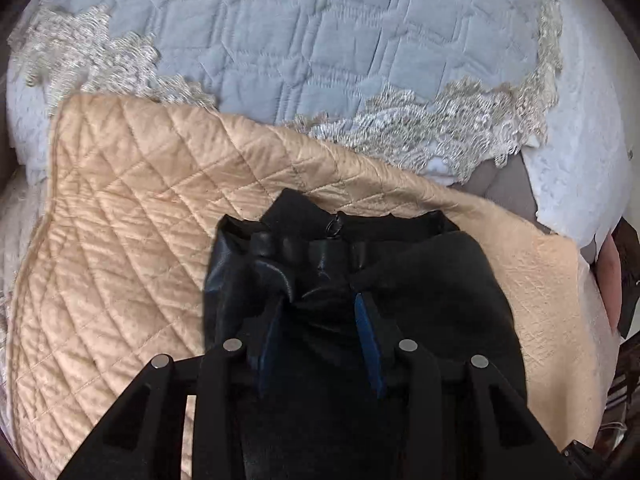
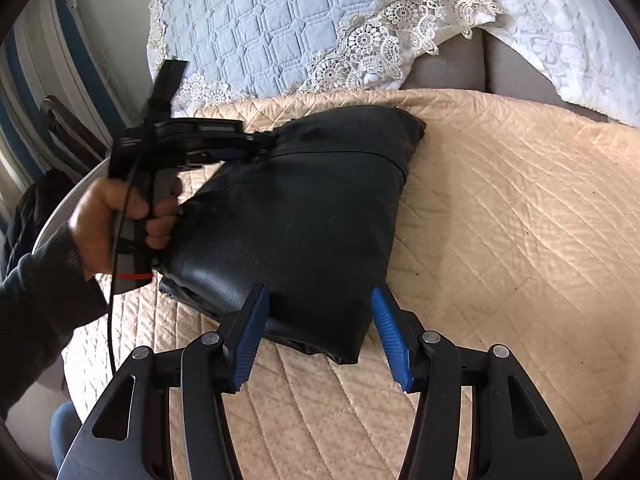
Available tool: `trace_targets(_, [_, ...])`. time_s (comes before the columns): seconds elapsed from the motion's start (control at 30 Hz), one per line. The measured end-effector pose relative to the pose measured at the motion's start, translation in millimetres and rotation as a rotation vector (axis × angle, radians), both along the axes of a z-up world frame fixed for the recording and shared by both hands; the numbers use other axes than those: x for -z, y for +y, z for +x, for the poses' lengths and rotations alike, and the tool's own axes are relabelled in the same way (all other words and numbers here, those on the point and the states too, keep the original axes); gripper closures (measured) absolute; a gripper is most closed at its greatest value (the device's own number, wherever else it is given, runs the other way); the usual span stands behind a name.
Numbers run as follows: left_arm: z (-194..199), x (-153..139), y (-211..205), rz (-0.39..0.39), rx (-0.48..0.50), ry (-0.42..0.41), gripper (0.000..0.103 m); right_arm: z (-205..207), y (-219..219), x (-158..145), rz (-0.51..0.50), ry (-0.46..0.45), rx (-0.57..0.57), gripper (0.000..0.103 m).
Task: Fold large clothes
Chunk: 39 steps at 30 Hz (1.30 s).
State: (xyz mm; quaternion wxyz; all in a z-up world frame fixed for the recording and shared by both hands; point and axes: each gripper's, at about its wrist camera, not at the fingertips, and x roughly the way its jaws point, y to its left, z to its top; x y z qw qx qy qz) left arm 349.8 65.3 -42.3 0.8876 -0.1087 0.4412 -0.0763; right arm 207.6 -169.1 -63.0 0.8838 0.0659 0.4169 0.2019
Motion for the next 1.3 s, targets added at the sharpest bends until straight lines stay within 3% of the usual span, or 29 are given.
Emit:
trace_targets(0.17, [-71,-22,2,0.020,0.025,-0.092,0.066,-12,-7,-2,0.023,-0.009,0.001,0.049])
trace_targets(0.23, [-92,-14,5,0.046,0.040,-0.084,0.066,-11,-5,3,0.013,0.014,0.004,0.049])
trace_targets(0.33, [-111,8,3,0.143,0.028,-0.056,0.065,-5,6,17,-0.051,0.073,-0.018,0.049])
trace_targets(0.47, [-148,-9,15,0.072,-0.023,-0.079,0.065,-29,0,-1,-0.022,0.021,-0.026,0.049])
trace_targets(0.6, [-184,-22,13,0.092,-0.032,-0.097,0.065,-49,-6,-4,-0.027,0.026,-0.027,0.049])
trace_targets(0.8, [-225,-20,6,0.127,-0.031,-0.051,0.060,-81,-9,-3,-0.056,0.015,-0.032,0.049])
trace_targets(0.93, [-240,-10,0,0.148,-0.048,-0.021,0.048,-85,-5,4,-0.082,0.023,-0.034,0.049])
trace_targets(1.13, [-242,14,-1,0.208,-0.084,0.043,0.039,-76,1,18,-0.120,0.028,-0.015,0.049])
trace_targets(1.3, [-240,19,-5,0.236,-0.062,0.021,0.029,-68,8,32,-0.148,0.049,-0.006,0.048])
